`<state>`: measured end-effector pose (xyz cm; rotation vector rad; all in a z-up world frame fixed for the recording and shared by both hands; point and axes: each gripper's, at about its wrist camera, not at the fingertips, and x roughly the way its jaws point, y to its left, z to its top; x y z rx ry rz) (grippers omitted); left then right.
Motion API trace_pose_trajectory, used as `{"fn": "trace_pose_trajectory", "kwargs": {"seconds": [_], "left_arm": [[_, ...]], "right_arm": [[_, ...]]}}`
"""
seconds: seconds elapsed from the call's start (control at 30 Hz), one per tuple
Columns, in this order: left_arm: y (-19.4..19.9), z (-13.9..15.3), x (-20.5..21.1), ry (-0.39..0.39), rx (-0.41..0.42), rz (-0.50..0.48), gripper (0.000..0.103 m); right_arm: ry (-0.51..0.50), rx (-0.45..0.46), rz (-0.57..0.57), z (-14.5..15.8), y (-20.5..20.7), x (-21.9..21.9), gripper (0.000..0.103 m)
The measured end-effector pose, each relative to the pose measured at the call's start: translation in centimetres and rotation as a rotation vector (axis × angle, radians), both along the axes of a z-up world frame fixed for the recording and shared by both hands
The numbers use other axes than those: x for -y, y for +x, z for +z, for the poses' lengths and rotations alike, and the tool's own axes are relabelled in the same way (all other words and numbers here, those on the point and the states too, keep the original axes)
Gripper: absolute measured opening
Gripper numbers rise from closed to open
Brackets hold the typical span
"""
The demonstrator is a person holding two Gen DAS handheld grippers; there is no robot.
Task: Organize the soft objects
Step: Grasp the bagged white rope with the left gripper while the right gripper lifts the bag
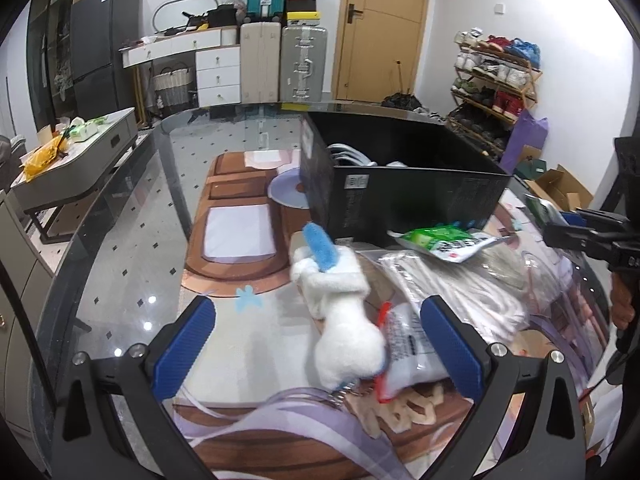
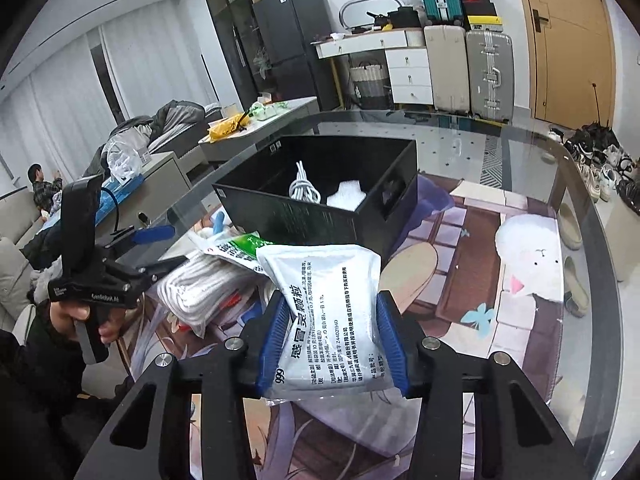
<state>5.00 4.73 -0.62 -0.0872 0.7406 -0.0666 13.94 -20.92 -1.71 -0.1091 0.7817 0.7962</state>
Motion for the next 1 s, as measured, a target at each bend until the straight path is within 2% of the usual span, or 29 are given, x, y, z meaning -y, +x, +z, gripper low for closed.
{"fn": "trace_pose_trajectory", "kwargs": {"seconds": [0.23,0.3,0.5,0.73,1.0], "left_arm": [[-1.1,2.0,1.3,-0.035,0.03,-0.037,0.103],[-1.1,2.2,2.3,-0.021,0.022,-0.044,0.103],[-1.2,1.7,5.3,0.018,-0.001,-0.051,0.103],[-0.3,0.5,8.5,0.108,-0.034,-0.039,0.103],[-0.1,0.1,9.6,0.094,-0.046,-0.078,0.103]], "right_arm": [[0.013,0.025,-0.007,0.7,-0.2,-0.1,0.045],[0.015,0.032,-0.01,0.8,-0.3,-0.1,0.045],[0.017,0.041,-0.014,1.1,-0.4,-0.1,0.045],[0.015,0.041,-0.022,1.1,-0.4,0.0,0.045],[0.007,0.031,-0.017,0.7,-0.2,-0.5,0.045]]}}
